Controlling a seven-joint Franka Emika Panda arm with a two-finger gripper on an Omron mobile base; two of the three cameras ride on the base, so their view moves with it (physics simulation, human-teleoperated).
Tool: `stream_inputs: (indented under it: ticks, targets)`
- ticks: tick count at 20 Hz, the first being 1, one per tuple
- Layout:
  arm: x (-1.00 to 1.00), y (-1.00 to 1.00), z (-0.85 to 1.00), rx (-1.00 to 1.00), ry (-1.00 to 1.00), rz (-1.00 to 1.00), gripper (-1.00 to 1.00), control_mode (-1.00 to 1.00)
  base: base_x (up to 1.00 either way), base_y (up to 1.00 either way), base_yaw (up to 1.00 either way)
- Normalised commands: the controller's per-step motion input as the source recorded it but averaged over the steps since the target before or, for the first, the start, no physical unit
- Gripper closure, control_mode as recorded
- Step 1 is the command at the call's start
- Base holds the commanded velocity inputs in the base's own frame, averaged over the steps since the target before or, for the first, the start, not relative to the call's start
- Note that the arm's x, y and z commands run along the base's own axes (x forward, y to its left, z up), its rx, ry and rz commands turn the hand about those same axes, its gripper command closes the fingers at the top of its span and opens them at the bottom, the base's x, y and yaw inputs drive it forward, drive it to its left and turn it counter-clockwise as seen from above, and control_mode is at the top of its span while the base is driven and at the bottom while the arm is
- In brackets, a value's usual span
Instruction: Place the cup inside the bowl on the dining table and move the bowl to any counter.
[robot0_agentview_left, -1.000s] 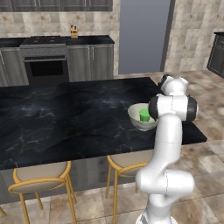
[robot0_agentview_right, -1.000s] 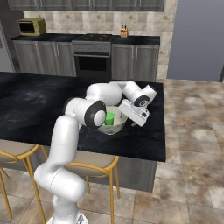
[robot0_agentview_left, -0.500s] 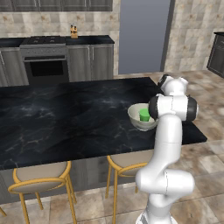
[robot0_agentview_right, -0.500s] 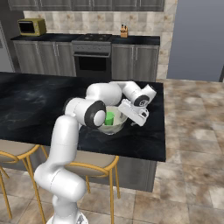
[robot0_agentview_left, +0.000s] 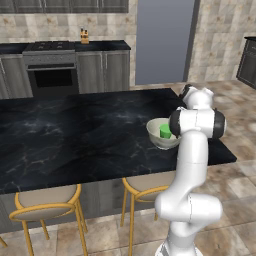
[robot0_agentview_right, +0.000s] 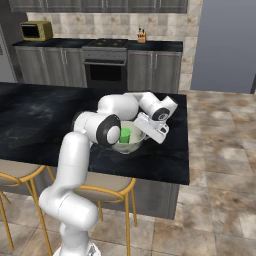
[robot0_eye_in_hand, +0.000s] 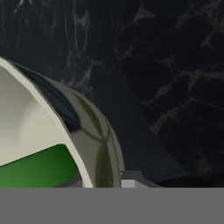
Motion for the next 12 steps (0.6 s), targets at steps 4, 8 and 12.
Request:
stream_inputs:
  ticks: [4,8,12]
  targets:
    - [0.0,0.01,0.0,0.0,0.02,0.0,1.0,-1.0,0.0,0.0,0.0]
    - [0.0,0.0,0.01,0.0,0.02,0.0,1.0,-1.0,0.0,0.0,0.0]
    - [0.0,0.0,0.09,0.0,0.0,0.0,1.0,-1.0,0.0,0.0,0.0]
